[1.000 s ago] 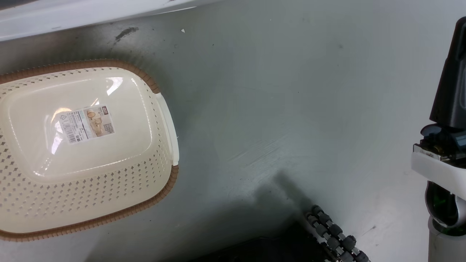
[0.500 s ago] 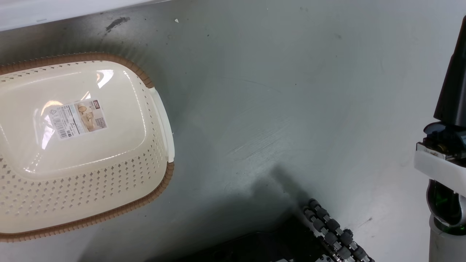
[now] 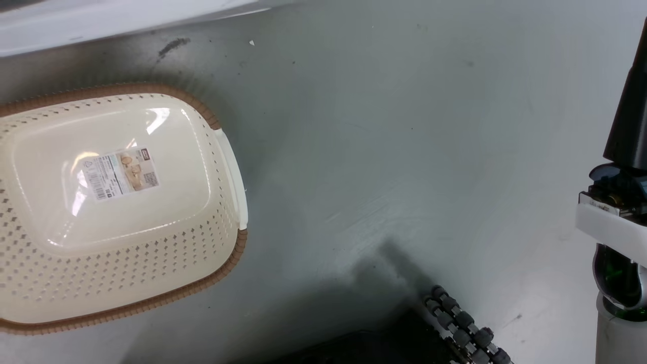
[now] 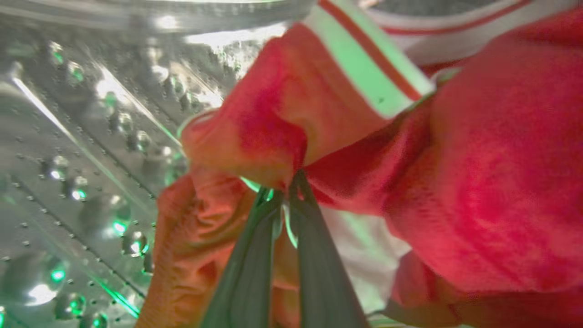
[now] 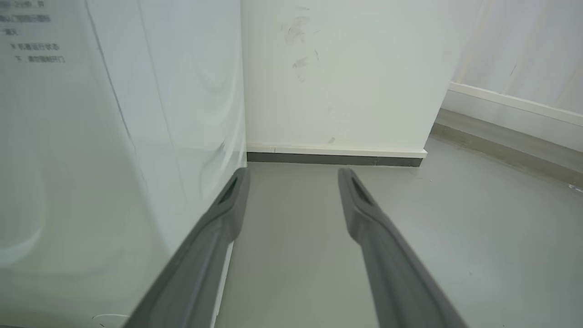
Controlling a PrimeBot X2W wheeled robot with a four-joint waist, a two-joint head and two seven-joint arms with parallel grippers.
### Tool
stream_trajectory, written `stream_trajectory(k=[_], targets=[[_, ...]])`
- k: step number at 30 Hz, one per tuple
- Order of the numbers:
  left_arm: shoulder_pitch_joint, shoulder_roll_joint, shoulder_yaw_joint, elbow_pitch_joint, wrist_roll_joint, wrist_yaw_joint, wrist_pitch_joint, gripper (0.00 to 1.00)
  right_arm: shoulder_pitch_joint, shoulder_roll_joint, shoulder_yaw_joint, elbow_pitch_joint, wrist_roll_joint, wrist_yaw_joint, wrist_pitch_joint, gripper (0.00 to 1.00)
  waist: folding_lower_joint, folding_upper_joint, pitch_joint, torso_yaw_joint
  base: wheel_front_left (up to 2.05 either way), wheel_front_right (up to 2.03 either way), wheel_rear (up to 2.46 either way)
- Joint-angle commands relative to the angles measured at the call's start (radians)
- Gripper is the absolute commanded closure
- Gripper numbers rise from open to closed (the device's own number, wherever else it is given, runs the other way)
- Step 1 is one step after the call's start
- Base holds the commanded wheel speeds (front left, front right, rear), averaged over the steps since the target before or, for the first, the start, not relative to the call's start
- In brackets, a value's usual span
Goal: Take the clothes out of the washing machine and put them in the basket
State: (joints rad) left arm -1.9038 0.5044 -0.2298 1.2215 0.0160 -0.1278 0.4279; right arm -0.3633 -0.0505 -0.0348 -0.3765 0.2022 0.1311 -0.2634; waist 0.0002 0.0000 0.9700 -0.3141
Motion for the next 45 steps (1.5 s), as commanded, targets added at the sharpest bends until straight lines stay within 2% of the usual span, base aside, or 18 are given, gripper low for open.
stream_trajectory(k=[1, 14, 19, 28, 35, 45], targets=[[0.034, 0.002, -0.004, -0.001, -0.014, 0.0, -0.037, 1.0, -0.011, 0.0, 0.0, 0.001, -0.008, -0.001, -0.002, 0.0, -0.0002, 0.0, -0.03, 0.01, 0.0, 0.0, 0.0], [0.34, -0.081, -0.093, -0.007, -0.198, -0.001, -0.334, 1.0, 0.036, 0.0, 0.011, 0.05, -0.063, -0.001, -0.002, 0.0, -0.0002, 0.0, -0.239, 0.08, 0.0, 0.0, 0.0], [0.496, -0.105, -0.145, -0.051, -0.298, -0.001, -0.438, 1.0, 0.076, 0.0, 0.016, 0.074, -0.093, -0.001, -0.002, 0.0, -0.0002, 0.0, -0.333, 0.107, 0.0, 0.0, 0.0], [0.797, -0.116, -0.257, -0.18, -0.453, -0.001, -0.587, 1.0, 0.158, 0.0, 0.018, 0.111, -0.149, -0.001, -0.002, 0.0, -0.0002, 0.0, -0.52, 0.171, 0.0, 0.0, 0.0], [1.027, -0.124, -0.312, -0.289, -0.513, -0.001, -0.653, 1.0, 0.251, 0.0, 0.02, 0.145, -0.186, -0.001, -0.002, 0.0, -0.0002, 0.0, -0.676, 0.225, 0.0, 0.0, 0.0], [1.371, -0.166, -0.336, -0.437, -0.55, 0.039, -0.68, 1.0, 0.353, 0.0, 0.029, 0.187, -0.21, -0.001, -0.002, 0.0, -0.0002, 0.0, -0.84, 0.258, 0.0, 0.0, 0.0]])
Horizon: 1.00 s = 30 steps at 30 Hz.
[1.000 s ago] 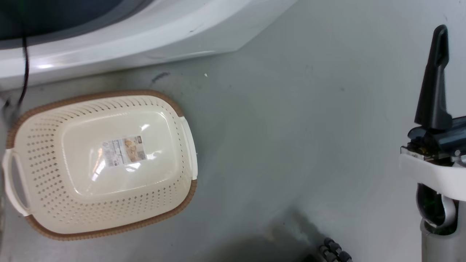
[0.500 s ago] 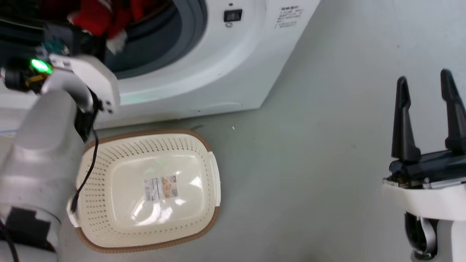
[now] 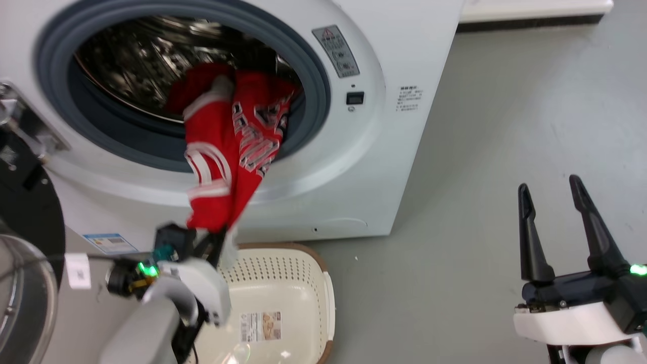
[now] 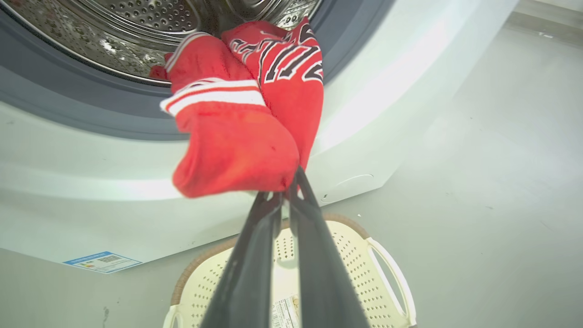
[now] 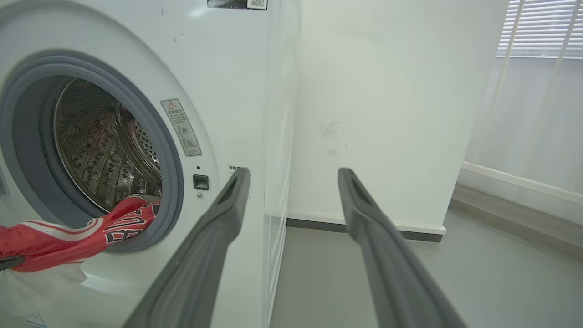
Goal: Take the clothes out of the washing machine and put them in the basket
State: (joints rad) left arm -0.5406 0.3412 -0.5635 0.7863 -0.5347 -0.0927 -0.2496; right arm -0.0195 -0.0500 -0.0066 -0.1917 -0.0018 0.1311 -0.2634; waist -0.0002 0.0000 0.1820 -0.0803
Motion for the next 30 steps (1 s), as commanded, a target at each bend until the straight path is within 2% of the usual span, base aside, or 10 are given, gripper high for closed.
stream_trajectory(k=[1, 9, 16, 20, 30], targets=[[0.042, -0.003, -0.01, -0.02, 0.001, 0.009, -0.002, 1.0, 0.019, 0.0, 0.003, 0.004, -0.009, -0.001, -0.002, 0.0, 0.0002, 0.0, -0.065, 0.028, 0.0, 0.0, 0.0], [0.247, -0.024, -0.054, -0.124, -0.029, 0.026, 0.038, 1.0, 0.078, 0.0, 0.014, 0.025, -0.012, -0.001, -0.002, 0.0, 0.0002, 0.0, -0.141, 0.058, 0.0, 0.0, 0.0], [0.342, -0.006, -0.078, -0.145, -0.032, 0.049, 0.067, 1.0, 0.089, 0.0, 0.027, 0.025, -0.007, -0.001, -0.002, 0.0, 0.0002, 0.0, -0.157, 0.049, 0.0, 0.0, 0.0], [0.343, -0.005, -0.067, -0.114, -0.041, 0.063, 0.056, 1.0, 0.073, 0.0, 0.029, 0.018, -0.014, -0.001, -0.002, 0.0, 0.0002, 0.0, -0.13, 0.031, 0.0, 0.0, 0.0], [0.249, -0.082, -0.027, 0.1, -0.101, 0.051, 0.037, 1.0, -0.037, 0.0, 0.046, -0.005, -0.013, -0.001, -0.002, 0.0, 0.0002, 0.0, 0.046, -0.041, 0.0, 0.0, 0.0]])
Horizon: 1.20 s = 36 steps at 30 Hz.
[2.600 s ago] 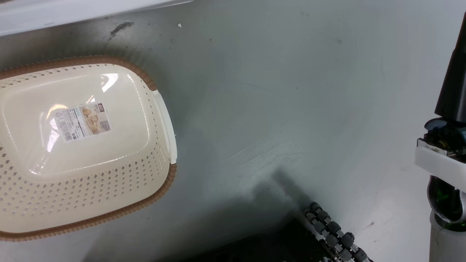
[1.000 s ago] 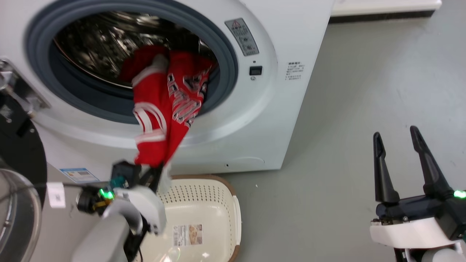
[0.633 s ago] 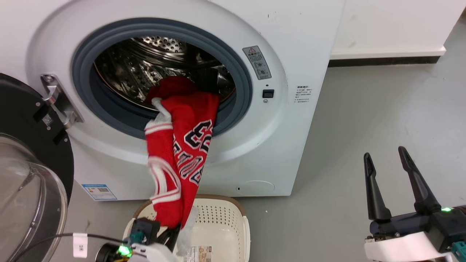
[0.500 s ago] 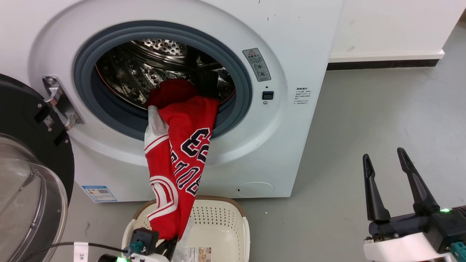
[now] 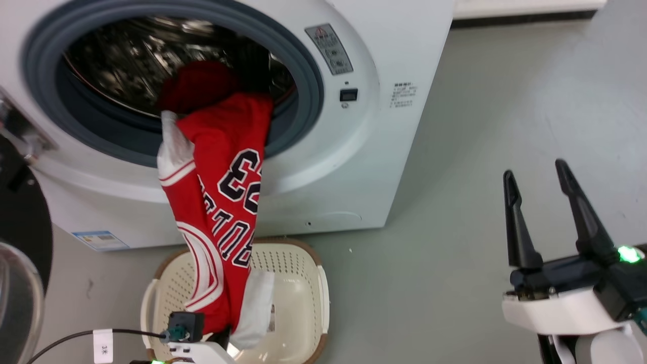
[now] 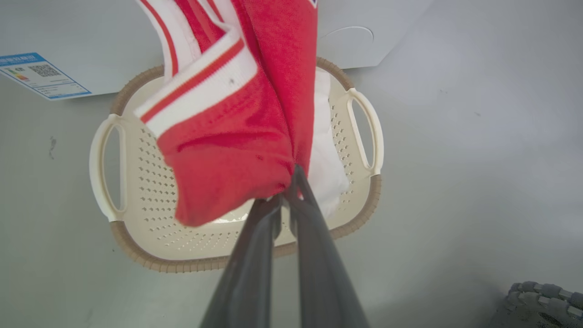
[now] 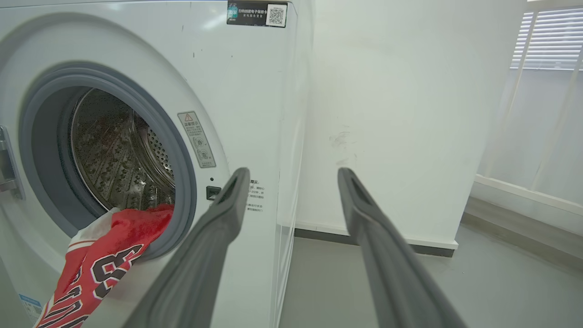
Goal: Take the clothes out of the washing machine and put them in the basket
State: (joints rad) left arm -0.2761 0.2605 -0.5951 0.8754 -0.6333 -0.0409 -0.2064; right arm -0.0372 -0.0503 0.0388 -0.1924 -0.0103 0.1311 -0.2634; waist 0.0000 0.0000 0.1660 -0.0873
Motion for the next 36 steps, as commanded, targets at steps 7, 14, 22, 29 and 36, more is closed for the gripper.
stream_trajectory(k=[7, 14, 22, 29, 36], targets=[[-0.123, -0.033, 0.047, 0.203, -0.048, -0.025, -0.024, 1.0, -0.117, 0.0, 0.021, -0.023, 0.013, -0.001, -0.002, 0.0, 0.0, 0.0, 0.201, -0.091, 0.0, 0.0, 0.0], [-0.218, -0.035, 0.072, 0.342, -0.074, -0.025, -0.026, 1.0, -0.186, 0.0, 0.026, -0.05, 0.032, -0.001, -0.002, 0.0, 0.0, 0.0, 0.31, -0.12, 0.0, 0.0, 0.0], [-0.316, -0.026, 0.082, 0.392, -0.084, -0.005, 0.0, 1.0, -0.24, 0.0, 0.02, -0.07, 0.038, -0.001, -0.002, 0.0, 0.0, 0.0, 0.416, -0.121, 0.0, 0.0, 0.0], [-0.379, -0.021, 0.081, 0.406, -0.087, 0.014, 0.023, 1.0, -0.27, 0.0, 0.011, -0.081, 0.043, -0.001, -0.002, 0.0, 0.0, 0.0, 0.475, -0.118, 0.0, 0.0, 0.0], [-0.423, -0.014, 0.077, 0.408, -0.088, 0.025, 0.027, 1.0, -0.292, 0.0, 0.005, -0.092, 0.046, -0.001, -0.002, 0.0, 0.0, 0.0, 0.518, -0.12, 0.0, 0.0, 0.0]])
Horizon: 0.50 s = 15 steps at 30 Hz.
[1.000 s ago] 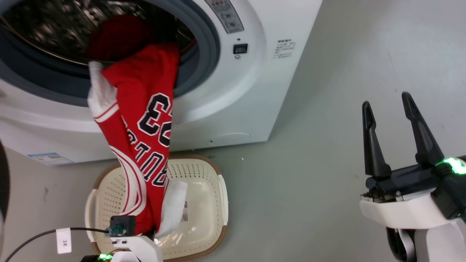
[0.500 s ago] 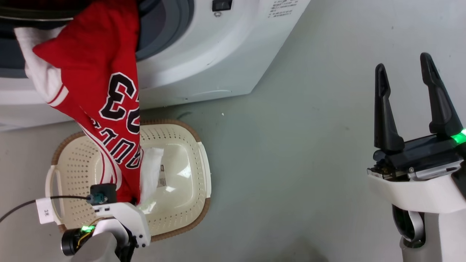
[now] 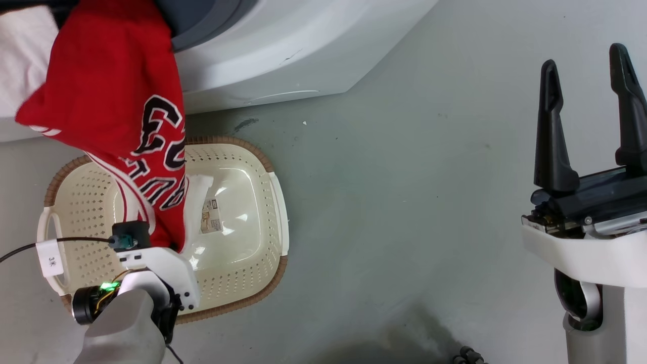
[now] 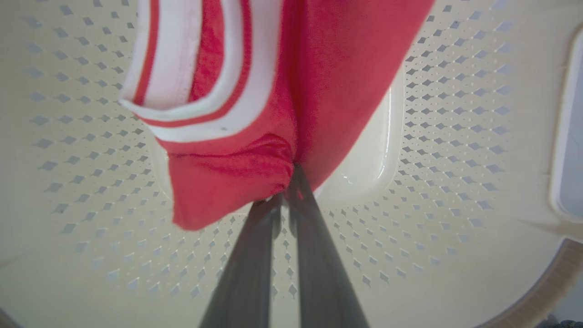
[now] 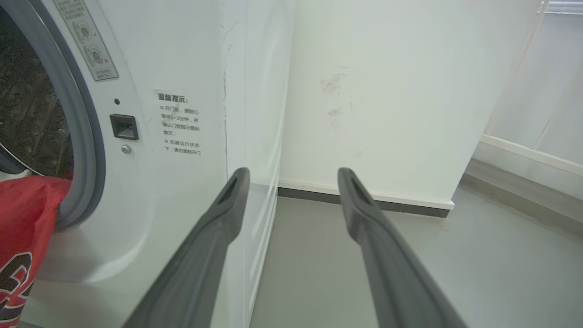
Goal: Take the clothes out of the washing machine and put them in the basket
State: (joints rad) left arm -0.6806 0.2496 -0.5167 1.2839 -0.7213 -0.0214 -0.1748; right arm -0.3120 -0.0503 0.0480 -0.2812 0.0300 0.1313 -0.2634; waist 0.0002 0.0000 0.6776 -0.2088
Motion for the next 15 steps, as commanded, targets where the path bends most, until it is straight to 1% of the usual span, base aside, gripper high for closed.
stream_trajectory(k=[1, 6, 11, 12, 13, 15], targets=[[-0.021, -0.004, -0.004, 0.001, 0.001, 0.005, -0.004, 1.0, -0.018, 0.0, -0.006, -0.004, 0.006, -0.001, -0.002, 0.0, -0.0002, 0.0, 0.009, 0.003, 0.0, 0.0, 0.0], [-0.036, -0.007, -0.011, 0.002, 0.004, 0.008, -0.014, 1.0, -0.016, 0.0, -0.009, 0.004, 0.005, -0.001, -0.002, 0.0, -0.0002, 0.0, 0.011, 0.008, 0.0, 0.0, 0.0], [-0.02, 0.001, -0.016, 0.004, 0.001, 0.01, 0.006, 1.0, -0.021, 0.0, -0.003, 0.002, 0.013, -0.001, -0.002, 0.0, -0.0002, 0.0, 0.01, 0.003, 0.0, 0.0, 0.0], [-0.021, 0.008, -0.024, 0.003, 0.012, 0.021, -0.005, 0.23, -0.021, 0.0, -0.003, 0.001, 0.014, -0.001, -0.002, 0.0, -0.0002, 0.0, 0.01, 0.003, 0.0, 0.0, 0.0], [-0.022, 0.005, -0.025, 0.003, 0.012, 0.023, -0.008, 0.0, -0.02, 0.0, -0.003, 0.001, 0.014, -0.001, -0.002, 0.0, -0.0002, 0.0, 0.009, 0.003, 0.0, 0.0, 0.0], [-0.017, -0.005, -0.031, 0.003, 0.013, 0.021, 0.001, 0.0, -0.016, 0.0, -0.003, 0.003, 0.011, -0.001, -0.002, 0.0, -0.0002, 0.0, 0.004, 0.006, 0.0, 0.0, 0.0]])
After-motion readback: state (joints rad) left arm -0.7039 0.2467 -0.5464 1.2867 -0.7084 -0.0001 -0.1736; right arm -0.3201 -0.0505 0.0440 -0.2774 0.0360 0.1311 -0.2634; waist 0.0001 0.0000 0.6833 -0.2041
